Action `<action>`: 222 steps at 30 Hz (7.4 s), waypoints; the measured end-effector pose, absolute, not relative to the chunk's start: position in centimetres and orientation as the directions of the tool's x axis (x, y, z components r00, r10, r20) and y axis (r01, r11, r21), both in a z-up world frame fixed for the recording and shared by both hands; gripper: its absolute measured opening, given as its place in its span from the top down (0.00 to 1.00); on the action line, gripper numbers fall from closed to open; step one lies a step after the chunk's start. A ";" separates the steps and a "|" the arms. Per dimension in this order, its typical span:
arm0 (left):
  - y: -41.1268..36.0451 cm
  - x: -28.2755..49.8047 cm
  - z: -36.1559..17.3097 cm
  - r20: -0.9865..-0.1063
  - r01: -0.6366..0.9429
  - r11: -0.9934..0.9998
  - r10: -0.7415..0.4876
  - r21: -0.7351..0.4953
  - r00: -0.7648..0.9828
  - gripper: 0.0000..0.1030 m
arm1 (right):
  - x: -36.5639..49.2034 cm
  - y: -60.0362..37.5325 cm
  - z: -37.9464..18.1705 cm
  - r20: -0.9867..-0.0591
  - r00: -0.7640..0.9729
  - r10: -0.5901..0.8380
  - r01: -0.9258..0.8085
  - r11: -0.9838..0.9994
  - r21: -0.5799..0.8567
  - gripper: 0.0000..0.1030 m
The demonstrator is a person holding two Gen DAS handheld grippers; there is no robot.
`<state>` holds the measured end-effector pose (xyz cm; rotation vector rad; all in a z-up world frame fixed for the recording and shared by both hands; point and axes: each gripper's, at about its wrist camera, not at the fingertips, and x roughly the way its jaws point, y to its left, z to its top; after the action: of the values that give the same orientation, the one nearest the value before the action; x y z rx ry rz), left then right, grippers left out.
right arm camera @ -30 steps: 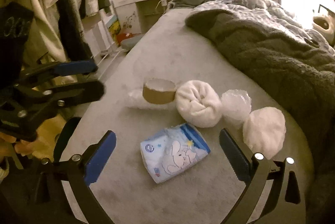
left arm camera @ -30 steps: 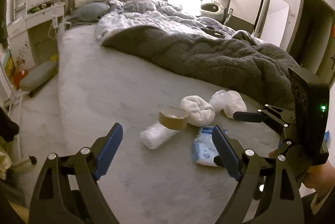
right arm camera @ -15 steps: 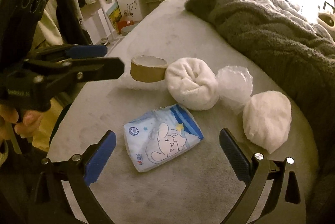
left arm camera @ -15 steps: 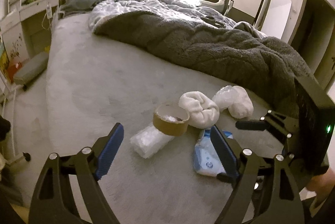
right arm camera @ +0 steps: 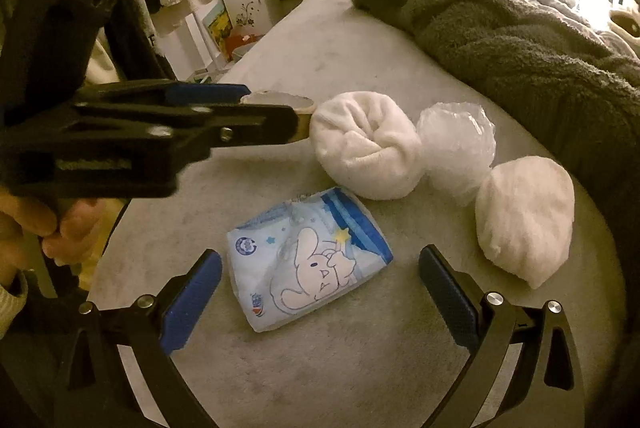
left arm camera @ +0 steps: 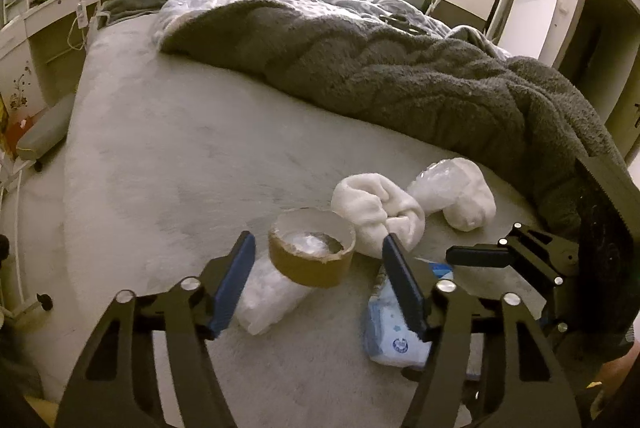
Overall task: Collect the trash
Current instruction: 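Close the right tool on the bunny-print diaper pack while the left tool grasps the brown tape roll, then carry the tape roll in the left tool and diaper pack in the right tool over the bin, then open the left tool to drop the tape roll into the bin, then lower the diaper pack into the bin and open the right tool, then move both tools back to the bed toward the bubble wrap and towels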
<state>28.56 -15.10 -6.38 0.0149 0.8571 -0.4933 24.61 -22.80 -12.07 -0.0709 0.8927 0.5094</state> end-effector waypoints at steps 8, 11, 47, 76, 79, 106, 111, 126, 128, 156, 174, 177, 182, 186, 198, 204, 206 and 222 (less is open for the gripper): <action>-15.3 29.4 -7.3 -0.741 0.403 0.894 -0.404 -0.195 0.537 0.54 | 25.1 -23.0 -12.3 -0.763 0.495 0.416 -0.480 0.863 0.159 0.03; -15.0 29.2 -7.3 -0.740 0.398 0.896 -0.402 -0.197 0.538 0.54 | 25.0 -22.7 -12.3 -0.765 0.482 0.428 -0.496 0.853 0.164 0.03; -2.7 25.0 -4.8 -0.719 0.303 0.939 -0.321 -0.159 0.617 0.55 | 27.1 -17.7 -8.3 -0.778 0.499 0.383 -0.425 0.890 0.166 0.32; 9.0 22.0 -8.3 -0.785 0.067 0.983 -0.179 -0.174 0.593 0.55 | 28.6 -5.7 -6.3 -0.672 0.567 0.477 -0.477 0.855 0.204 0.32; 9.9 21.4 -9.3 -0.806 0.060 0.987 -0.154 -0.146 0.572 0.55 | 28.6 -3.4 -6.4 -0.677 0.547 0.493 -0.504 0.839 0.204 0.32; 16.5 17.2 -20.1 -0.940 -0.023 0.983 -0.168 -0.183 0.298 0.55 | 27.7 9.7 -11.8 -0.778 0.368 0.510 -0.602 0.768 0.219 0.32; 16.9 16.4 -22.0 -0.957 -0.019 0.984 -0.167 -0.176 0.235 0.54 | 27.7 11.2 -12.7 -0.793 0.341 0.505 -0.607 0.762 0.224 0.32; 18.1 13.5 -22.8 -0.962 0.020 0.984 -0.175 -0.174 0.210 0.27 | 26.7 15.0 -16.2 -0.856 0.253 0.452 -0.636 0.744 0.205 0.32; 18.7 13.5 -22.5 -0.959 0.022 0.985 -0.172 -0.171 0.226 0.27 | 26.5 15.2 -16.7 -0.863 0.236 0.446 -0.637 0.742 0.209 0.32; 26.1 12.8 -12.2 -0.820 -0.018 0.983 -0.144 -0.185 0.555 0.47 | 24.4 18.1 -28.5 -0.977 0.055 0.206 -0.661 0.741 0.119 0.31; 24.6 13.8 -5.2 -0.714 0.000 0.978 -0.153 -0.209 0.683 0.55 | 22.7 18.2 -32.6 -1.000 0.013 0.026 -0.700 0.714 0.010 0.12; 24.0 14.1 -4.2 -0.702 0.012 0.975 -0.169 -0.223 0.692 0.55 | 22.5 18.0 -31.7 -1.000 0.018 0.025 -0.701 0.714 0.005 0.12; 22.9 14.7 -3.1 -0.694 0.012 0.981 -0.147 -0.195 0.705 0.55 | 22.2 17.5 -29.2 -0.996 0.048 0.077 -0.704 0.710 0.021 0.12; 21.9 15.2 -2.0 -0.680 0.010 0.981 -0.141 -0.193 0.719 0.55 | 22.2 16.9 -26.9 -0.989 0.074 0.131 -0.702 0.711 0.042 0.12; 19.0 16.7 -0.4 -0.661 0.015 0.986 -0.124 -0.168 0.740 0.48 | 22.6 13.7 -19.4 -0.934 0.185 0.306 -0.697 0.710 0.094 0.12; 17.3 17.1 0.6 -0.638 0.035 0.988 -0.124 -0.150 0.760 0.37 | 22.7 12.1 -16.4 -0.896 0.255 0.363 -0.689 0.718 0.095 0.12; 16.8 17.3 0.9 -0.632 0.041 0.988 -0.128 -0.151 0.764 0.37 | 22.8 11.6 -15.7 -0.884 0.270 0.383 -0.683 0.723 0.105 0.12; 10.6 19.1 2.7 -0.592 0.106 0.982 -0.178 -0.155 0.786 0.23 | 23.5 2.9 -10.0 -0.775 0.467 0.425 -0.631 0.775 0.044 0.12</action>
<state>19.12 10.56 2.74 -0.1157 0.6484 -0.1537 23.47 2.90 -9.97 -0.2639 0.8674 0.6569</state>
